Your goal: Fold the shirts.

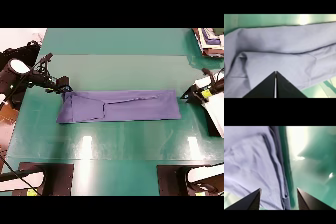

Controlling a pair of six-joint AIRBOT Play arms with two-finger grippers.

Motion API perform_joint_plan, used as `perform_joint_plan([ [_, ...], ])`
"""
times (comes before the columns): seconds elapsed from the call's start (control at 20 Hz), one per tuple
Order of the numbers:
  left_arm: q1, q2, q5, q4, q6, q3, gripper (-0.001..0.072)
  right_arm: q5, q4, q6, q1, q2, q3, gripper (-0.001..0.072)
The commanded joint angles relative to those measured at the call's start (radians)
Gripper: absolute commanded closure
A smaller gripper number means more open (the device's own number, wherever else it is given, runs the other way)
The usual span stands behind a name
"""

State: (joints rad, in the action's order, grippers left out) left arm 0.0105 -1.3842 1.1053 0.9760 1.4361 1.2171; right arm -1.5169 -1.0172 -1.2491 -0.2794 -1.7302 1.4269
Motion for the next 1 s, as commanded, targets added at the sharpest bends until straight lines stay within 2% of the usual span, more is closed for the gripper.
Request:
perform_joint_plan([
  [0.0, -0.053, 0.000, -0.011, -0.014, -0.004, 0.005, 0.0682, 0.033, 0.130, 0.062, -0.032, -0.037, -0.101, 0.0181],
  [0.15, -0.137, -0.001, -0.080, -0.014, -0.002, 0.005, 0.0682, 0.033, 0.188, 0.073, 0.002, -0.085, -0.116, 0.0186],
  [0.2, -0.163, -0.002, -0.105, -0.014, 0.005, 0.005, 0.0682, 0.036, 0.186, 0.077, 0.020, -0.094, -0.115, 0.0217],
  [0.25, -0.192, -0.008, -0.122, -0.014, 0.005, 0.005, 0.0682, 0.044, 0.186, 0.098, 0.039, -0.096, -0.116, 0.0293],
  [0.35, -0.245, -0.030, -0.148, -0.015, 0.023, 0.005, 0.0683, 0.043, 0.185, 0.149, 0.075, -0.094, -0.096, 0.0554],
  [0.4, -0.273, -0.047, -0.171, -0.017, 0.034, 0.006, 0.0682, 0.034, 0.186, 0.152, 0.084, -0.093, -0.077, 0.0641],
  [0.45, -0.304, -0.066, -0.199, -0.028, 0.034, 0.008, 0.0683, 0.011, 0.189, 0.158, 0.085, -0.092, -0.048, 0.0694],
  [0.6, -0.392, -0.166, -0.232, -0.069, 0.033, 0.082, 0.0683, -0.037, 0.215, 0.156, 0.098, -0.035, 0.020, 0.0695],
  [0.95, -0.573, -0.454, -0.190, -0.072, 0.062, 0.386, 0.0683, -0.040, 0.215, 0.019, 0.206, 0.205, 0.169, 0.0696],
])
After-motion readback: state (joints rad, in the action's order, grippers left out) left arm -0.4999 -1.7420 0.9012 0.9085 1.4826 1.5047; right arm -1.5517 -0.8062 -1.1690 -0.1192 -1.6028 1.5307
